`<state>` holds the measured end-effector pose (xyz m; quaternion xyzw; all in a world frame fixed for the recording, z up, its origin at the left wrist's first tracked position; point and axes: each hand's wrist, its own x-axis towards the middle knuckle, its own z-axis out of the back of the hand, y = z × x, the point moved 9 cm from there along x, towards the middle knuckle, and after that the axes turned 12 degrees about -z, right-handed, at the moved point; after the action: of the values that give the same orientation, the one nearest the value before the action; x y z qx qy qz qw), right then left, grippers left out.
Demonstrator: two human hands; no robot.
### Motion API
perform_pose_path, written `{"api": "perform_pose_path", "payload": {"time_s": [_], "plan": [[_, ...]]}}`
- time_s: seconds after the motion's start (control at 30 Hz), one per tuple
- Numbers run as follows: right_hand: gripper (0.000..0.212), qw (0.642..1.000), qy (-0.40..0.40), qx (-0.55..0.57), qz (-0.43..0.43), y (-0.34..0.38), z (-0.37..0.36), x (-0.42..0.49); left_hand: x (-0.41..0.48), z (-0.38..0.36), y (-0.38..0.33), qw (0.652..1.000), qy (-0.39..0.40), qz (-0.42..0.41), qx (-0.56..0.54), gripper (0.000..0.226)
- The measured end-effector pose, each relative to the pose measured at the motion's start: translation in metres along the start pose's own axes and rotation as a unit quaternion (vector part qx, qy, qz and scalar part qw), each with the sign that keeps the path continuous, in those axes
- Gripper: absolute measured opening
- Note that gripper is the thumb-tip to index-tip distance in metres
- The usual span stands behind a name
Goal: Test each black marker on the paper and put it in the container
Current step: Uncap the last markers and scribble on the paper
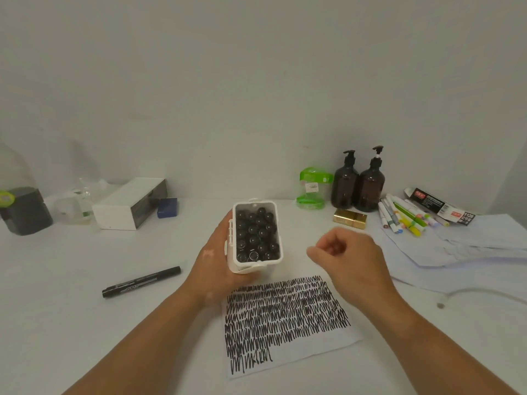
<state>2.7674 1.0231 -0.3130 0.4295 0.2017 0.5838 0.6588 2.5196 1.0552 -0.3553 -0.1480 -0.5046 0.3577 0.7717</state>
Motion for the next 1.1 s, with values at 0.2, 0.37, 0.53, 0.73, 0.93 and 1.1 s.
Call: {"api": "perform_pose_path", "payload": {"time_s": [0.2, 0.37, 0.53, 0.73, 0.93, 1.1], "plan": [[0.019, 0.996, 0.069, 0.012, -0.054, -0.061, -0.016, -0.029, 0.013, -0.001, 0.028, 0.993, 0.06, 0.103, 0.01, 0.114], [0.02, 0.994, 0.094, 0.047, -0.044, -0.062, -0.022, -0.033, 0.023, -0.002, 0.041, 0.982, 0.081, 0.172, -0.025, 0.102], [0.021, 0.993, 0.102, 0.047, -0.036, -0.066, -0.025, -0.037, 0.023, -0.004, 0.046, 0.971, 0.089, 0.213, -0.057, 0.099], [0.021, 0.994, 0.104, 0.034, -0.031, -0.065, -0.026, -0.04, 0.003, 0.017, 0.043, 0.965, 0.111, 0.237, 0.008, 0.091], [0.022, 0.993, 0.114, 0.029, -0.02, -0.059, -0.027, -0.044, -0.038, 0.096, 0.045, 0.87, 0.219, 0.208, 0.391, 0.044], [0.021, 0.992, 0.123, 0.015, -0.017, -0.056, -0.032, -0.05, -0.082, 0.129, 0.061, 0.809, 0.249, 0.284, 0.45, 0.047]]}}
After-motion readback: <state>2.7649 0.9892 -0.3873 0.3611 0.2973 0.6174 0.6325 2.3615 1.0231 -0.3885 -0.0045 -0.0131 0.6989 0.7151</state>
